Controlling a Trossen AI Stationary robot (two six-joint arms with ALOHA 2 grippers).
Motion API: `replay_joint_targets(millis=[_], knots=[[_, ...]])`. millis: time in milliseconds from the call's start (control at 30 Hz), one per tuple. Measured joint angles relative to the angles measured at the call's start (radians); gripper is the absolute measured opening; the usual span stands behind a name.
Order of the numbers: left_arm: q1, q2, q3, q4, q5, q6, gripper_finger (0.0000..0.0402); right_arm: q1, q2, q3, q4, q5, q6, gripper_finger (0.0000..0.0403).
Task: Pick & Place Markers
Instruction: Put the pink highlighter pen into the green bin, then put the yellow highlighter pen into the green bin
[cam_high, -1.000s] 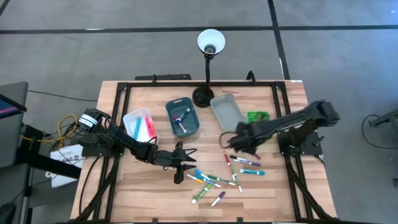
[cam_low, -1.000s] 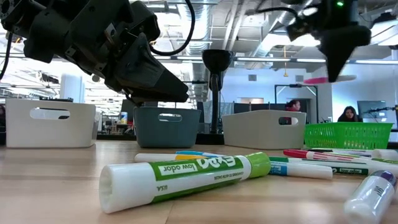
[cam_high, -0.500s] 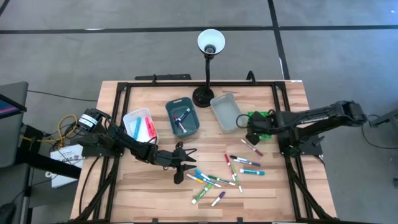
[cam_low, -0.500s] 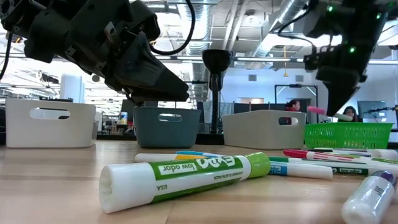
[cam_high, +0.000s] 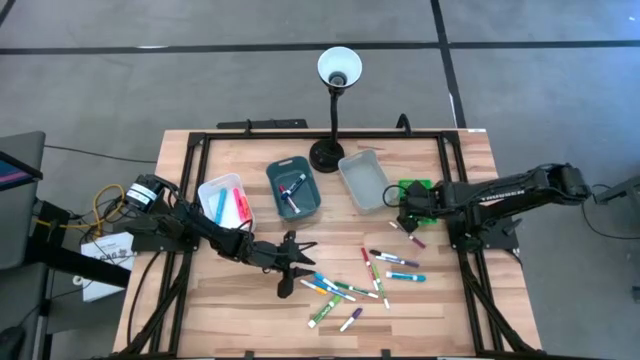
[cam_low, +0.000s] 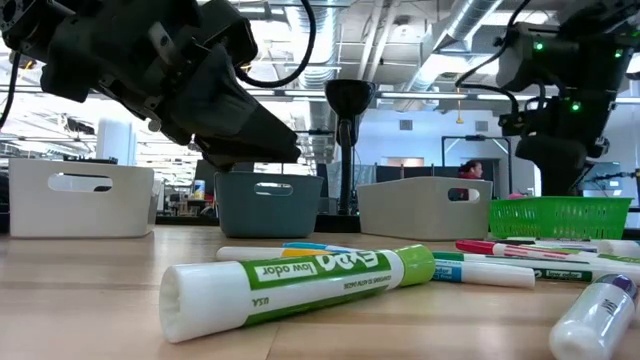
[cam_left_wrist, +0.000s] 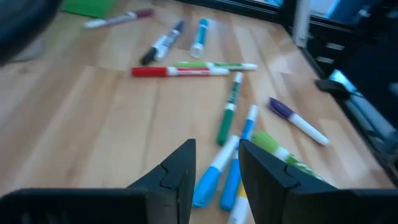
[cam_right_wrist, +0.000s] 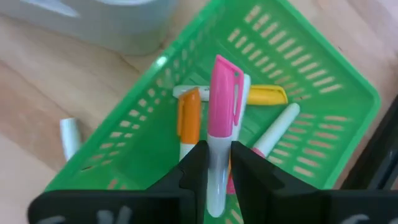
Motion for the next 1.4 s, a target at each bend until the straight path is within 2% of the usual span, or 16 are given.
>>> replay_joint_targets(millis=[233,433,600,833,1000,1200,1300,1400], knots=[[-0.015,0.000,0.000,-0.004,0.111,0.000,0.0118,0.033,0.000,0.000,0.012,0.002,-0.010,0.0109],[-0.039,0.000,0.000,-0.049,0.117,0.001,0.0118,0.057,0.000,0.006,0.011,0.003,-0.011,0.0170],[-0.039,0.048,0.000,-0.049,0.116,0.001,0.0136,0.096,0.000,0.079,-0.009,0.044,-0.042,0.0206],[-0.051,0.134,-0.001,-0.026,0.115,0.007,0.0181,0.213,0.000,0.233,0.059,0.103,-0.075,0.0212],[-0.049,0.173,0.001,-0.005,0.085,0.012,0.0185,0.324,0.000,0.249,0.267,0.184,-0.283,0.0204],[-0.047,0.220,0.003,0.029,0.070,0.012,0.0159,0.408,0.000,0.249,0.509,0.323,-0.447,0.0196],[-0.046,0.230,0.003,0.028,0.059,0.007,0.0124,0.418,0.023,0.237,0.650,0.297,-0.492,0.0190],[-0.045,0.231,0.003,0.022,0.054,0.005,0.0079,0.417,0.073,0.208,0.757,0.203,-0.570,0.0183]])
